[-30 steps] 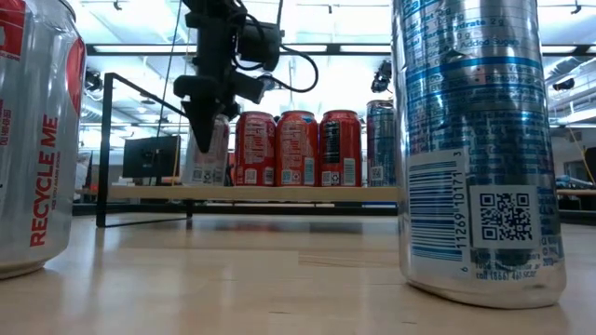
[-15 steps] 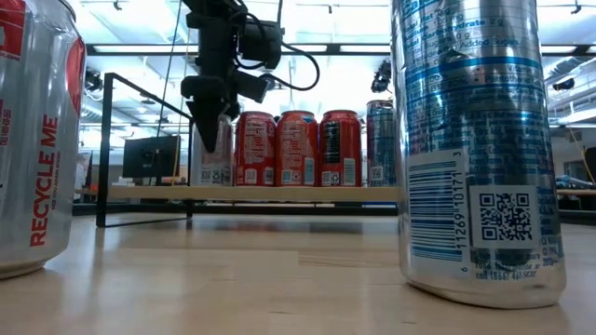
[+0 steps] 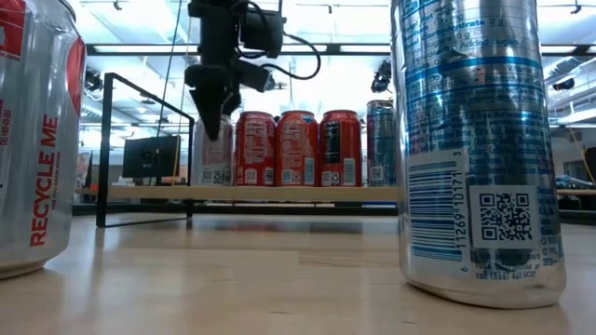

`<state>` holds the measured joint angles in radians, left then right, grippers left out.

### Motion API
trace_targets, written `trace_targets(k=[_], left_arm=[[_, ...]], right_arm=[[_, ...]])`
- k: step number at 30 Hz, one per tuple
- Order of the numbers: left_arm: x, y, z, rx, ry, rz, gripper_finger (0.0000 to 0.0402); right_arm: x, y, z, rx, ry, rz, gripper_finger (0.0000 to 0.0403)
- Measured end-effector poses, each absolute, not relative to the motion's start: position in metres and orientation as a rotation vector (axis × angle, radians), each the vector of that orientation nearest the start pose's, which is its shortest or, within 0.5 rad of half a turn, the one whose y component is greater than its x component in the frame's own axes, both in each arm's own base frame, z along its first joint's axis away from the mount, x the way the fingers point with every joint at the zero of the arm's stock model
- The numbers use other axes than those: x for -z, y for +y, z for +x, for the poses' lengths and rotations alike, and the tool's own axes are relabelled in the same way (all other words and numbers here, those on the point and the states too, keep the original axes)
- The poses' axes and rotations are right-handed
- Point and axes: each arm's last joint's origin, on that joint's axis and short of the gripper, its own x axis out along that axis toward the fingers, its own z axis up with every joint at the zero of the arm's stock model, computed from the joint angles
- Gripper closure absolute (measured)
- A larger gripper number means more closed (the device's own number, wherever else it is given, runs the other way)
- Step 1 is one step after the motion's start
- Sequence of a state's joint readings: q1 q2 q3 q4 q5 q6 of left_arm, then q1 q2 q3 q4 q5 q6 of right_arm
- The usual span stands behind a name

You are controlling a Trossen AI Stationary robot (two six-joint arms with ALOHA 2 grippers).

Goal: Place canned beverage on shelf
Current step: Put the top red-silver soda can on the shelf

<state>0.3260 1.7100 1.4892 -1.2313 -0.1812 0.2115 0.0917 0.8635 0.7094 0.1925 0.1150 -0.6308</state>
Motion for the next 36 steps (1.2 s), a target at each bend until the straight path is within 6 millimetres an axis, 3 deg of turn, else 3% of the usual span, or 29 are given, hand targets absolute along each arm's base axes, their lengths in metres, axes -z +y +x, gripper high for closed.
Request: trace_targets(k=[12, 18, 30, 36], left_arm=[[-0.297, 0.090, 0.297, -0.263, 1.584, 0.134, 0.0003], [-0.313, 0.085, 0.301, -0.320, 1.522, 0.105, 0.0003], [-0.314, 0.115, 0.292, -0.598, 1.446, -0.223, 0.0003], [-0.314, 0.119, 0.291, -0.601, 1.442, -0.265, 0.0003]], right_arm=[[-0.330, 0.015, 0.196, 0.034, -0.030, -0.627, 0.0034], [-0.330, 0.015, 0.196, 0.035, -0.039, -0.626, 0.0034], [-0.330, 0.015, 0.196, 0.032, -0.038, -0.624, 0.0034], [-0.330, 0.015, 0.196, 0.032, -0.038, -0.624, 0.0034]])
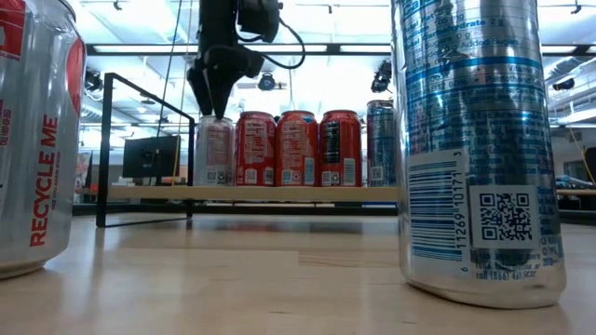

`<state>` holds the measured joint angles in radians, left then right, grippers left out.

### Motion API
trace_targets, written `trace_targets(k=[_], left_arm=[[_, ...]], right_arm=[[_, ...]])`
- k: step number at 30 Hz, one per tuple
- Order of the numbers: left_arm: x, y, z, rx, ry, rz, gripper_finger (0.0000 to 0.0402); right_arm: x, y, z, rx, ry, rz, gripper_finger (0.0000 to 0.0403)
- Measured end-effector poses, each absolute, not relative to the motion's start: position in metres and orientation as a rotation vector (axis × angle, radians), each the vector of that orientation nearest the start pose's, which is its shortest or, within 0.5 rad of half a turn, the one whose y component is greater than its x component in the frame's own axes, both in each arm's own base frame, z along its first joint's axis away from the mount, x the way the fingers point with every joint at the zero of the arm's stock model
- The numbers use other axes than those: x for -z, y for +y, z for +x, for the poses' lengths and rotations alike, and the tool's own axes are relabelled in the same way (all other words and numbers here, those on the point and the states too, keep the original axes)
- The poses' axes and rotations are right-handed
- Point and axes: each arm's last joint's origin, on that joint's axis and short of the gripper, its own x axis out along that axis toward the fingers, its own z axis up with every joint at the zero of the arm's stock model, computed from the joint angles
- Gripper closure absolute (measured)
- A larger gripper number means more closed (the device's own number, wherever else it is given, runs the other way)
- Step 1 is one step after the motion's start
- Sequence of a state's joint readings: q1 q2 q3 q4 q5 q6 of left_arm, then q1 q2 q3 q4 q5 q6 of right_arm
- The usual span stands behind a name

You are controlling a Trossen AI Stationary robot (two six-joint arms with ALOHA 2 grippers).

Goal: Place canned beverage on shelf
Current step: Put the top red-silver soda can on the shelf

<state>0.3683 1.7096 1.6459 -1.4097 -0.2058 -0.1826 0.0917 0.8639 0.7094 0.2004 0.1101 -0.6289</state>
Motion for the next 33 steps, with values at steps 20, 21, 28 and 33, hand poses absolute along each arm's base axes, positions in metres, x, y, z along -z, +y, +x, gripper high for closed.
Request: trace_targets(k=[20, 21, 28, 33], left_arm=[[-0.3136, 0.1200, 0.2932, -0.539, 1.424, -0.259, 0.0032], [-0.3136, 0.1200, 0.2933, -0.533, 1.426, -0.252, 0.0035], [-0.3116, 0.1187, 0.2960, -0.500, 1.433, -0.218, 0.0037], [-0.3115, 0.1202, 0.2959, -0.482, 1.425, -0.246, 0.0037]], right_arm=[[-0.3302, 0.0148, 0.1957, 0.032, -0.038, -0.625, 0.0034], [-0.3302, 0.0148, 0.1957, 0.032, -0.038, -0.625, 0.0034], [-0.3302, 0.0147, 0.1957, 0.032, -0.038, -0.625, 0.0034], [-0.3302, 0.0148, 0.1957, 0.032, -0.038, -0.626, 0.0034]])
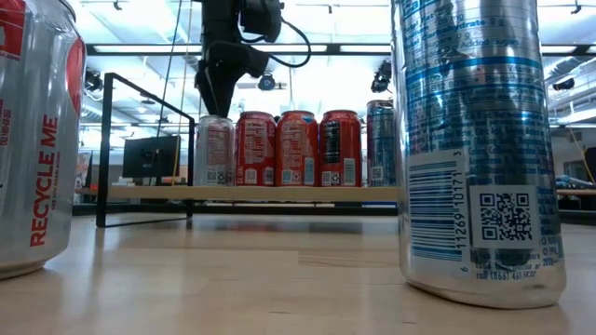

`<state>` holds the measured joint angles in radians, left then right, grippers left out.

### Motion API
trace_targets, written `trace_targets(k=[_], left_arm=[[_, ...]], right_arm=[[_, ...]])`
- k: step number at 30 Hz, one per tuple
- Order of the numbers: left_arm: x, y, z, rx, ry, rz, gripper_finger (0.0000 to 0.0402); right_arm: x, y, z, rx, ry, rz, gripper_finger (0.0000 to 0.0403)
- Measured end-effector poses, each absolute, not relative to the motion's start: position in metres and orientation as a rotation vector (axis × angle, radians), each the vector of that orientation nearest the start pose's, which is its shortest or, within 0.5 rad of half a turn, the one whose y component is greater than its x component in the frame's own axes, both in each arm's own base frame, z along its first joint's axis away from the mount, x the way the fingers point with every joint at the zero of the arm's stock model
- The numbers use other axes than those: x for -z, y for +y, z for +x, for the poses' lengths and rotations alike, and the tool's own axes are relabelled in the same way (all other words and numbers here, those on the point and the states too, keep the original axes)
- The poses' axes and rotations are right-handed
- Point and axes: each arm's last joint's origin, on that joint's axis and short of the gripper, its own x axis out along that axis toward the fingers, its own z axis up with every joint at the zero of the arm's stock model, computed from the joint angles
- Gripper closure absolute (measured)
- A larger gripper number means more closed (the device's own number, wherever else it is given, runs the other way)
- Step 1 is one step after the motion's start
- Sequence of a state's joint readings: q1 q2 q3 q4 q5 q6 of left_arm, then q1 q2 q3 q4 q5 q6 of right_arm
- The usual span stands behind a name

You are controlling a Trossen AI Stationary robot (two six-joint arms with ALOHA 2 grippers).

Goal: Place canned beverage on shelf
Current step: Put the top red-silver soda can on the shelf

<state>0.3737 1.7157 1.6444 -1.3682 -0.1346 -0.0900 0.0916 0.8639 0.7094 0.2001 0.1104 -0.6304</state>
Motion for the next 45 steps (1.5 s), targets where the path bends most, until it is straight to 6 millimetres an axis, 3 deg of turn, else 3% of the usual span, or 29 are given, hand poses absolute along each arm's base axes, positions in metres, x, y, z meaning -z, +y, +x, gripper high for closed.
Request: trace_targets(k=[17, 45], left_arm=[[-0.3116, 0.1265, 0.2949, -0.580, 1.373, -0.393, 0.0038], [-0.3117, 0.1285, 0.2945, -0.563, 1.371, -0.393, 0.0037]], right_arm=[[-0.3303, 0.0148, 0.1957, 0.033, -0.038, -0.626, 0.0034], [-0.3303, 0.0148, 0.1957, 0.033, -0.038, -0.626, 0.0034]])
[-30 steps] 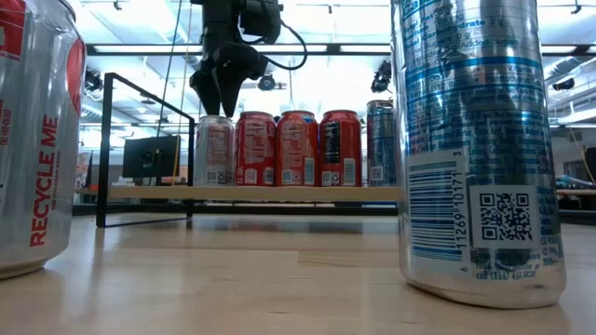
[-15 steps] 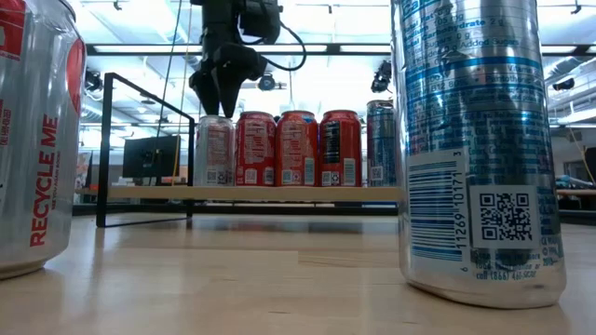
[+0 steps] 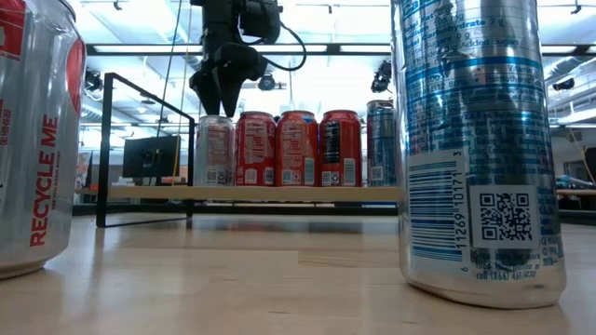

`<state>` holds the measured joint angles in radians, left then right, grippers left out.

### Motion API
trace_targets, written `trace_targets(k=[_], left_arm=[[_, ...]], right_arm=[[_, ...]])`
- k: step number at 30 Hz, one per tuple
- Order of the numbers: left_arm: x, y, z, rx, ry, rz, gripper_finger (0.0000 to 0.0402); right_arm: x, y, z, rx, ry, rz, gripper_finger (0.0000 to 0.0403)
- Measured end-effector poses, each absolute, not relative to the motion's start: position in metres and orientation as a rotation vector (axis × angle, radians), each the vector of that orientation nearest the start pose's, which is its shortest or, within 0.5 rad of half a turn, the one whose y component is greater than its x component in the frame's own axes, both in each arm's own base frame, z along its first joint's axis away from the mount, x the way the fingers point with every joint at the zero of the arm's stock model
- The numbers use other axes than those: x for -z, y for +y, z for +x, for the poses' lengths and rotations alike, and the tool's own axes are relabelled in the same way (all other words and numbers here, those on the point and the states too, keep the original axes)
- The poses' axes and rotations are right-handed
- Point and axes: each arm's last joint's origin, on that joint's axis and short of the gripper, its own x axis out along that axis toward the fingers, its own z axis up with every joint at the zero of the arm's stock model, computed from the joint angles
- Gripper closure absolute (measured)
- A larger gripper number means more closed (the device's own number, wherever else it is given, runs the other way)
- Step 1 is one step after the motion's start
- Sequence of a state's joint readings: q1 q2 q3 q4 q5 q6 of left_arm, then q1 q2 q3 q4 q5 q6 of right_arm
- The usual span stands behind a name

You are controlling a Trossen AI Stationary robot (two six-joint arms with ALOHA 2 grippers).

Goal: Place canned beverage on shelf
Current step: Put the top red-silver soda can on the shelf

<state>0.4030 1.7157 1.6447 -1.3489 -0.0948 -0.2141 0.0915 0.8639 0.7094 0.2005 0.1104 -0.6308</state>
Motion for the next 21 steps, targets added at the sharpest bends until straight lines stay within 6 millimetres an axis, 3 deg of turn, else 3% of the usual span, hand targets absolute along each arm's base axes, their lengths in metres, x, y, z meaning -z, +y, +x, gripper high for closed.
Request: trace_targets(k=[8, 21], left_arm=[[-0.3110, 0.1295, 0.2946, -0.571, 1.371, -0.402, 0.0037], [-0.3026, 0.1373, 0.2968, -0.692, 1.358, -0.554, 0.0037]], right_arm=[[-0.3303, 0.0148, 0.1957, 0.033, -0.038, -0.626, 0.0034], [-0.3301, 0.0148, 0.1957, 0.032, -0.038, -0.626, 0.0034]])
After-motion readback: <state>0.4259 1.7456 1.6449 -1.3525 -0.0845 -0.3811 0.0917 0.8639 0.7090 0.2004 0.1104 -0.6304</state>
